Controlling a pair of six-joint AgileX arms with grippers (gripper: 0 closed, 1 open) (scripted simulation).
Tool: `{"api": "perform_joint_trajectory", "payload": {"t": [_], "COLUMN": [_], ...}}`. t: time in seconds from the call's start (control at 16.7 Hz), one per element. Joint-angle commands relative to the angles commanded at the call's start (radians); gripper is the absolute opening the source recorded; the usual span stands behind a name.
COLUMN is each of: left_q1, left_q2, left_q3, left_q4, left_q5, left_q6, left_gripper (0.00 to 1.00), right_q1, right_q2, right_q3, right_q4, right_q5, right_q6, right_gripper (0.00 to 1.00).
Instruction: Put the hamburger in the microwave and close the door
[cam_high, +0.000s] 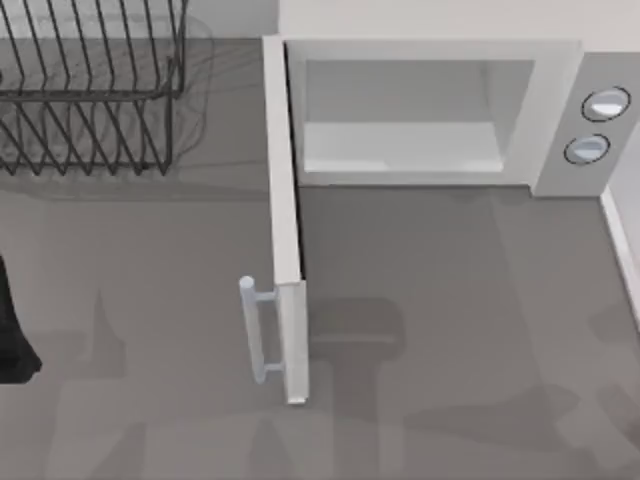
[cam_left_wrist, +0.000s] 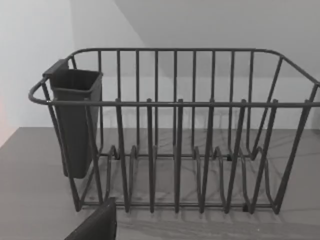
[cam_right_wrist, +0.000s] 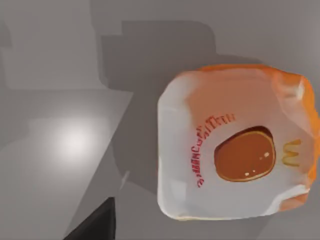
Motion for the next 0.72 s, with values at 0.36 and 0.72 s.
{"api": "perform_joint_trajectory", "payload": {"t": [0.36, 0.72], "left_q1": [0.0, 0.0], "left_q2": [0.0, 0.0], "left_q3": [0.0, 0.0], "left_q4": [0.0, 0.0], "left_q5": [0.0, 0.0], "left_q6": [0.0, 0.0], "left_gripper": [1.0, 1.0], "right_q1": [0.0, 0.001], "right_q2": [0.048, 0.104], "right_q3": [0.043, -0.023], "right_q4": [-0.049, 0.072], "right_q5": [0.0, 0.0], "right_q6": [-0.029, -0.026], "right_gripper": [1.0, 1.0]}}
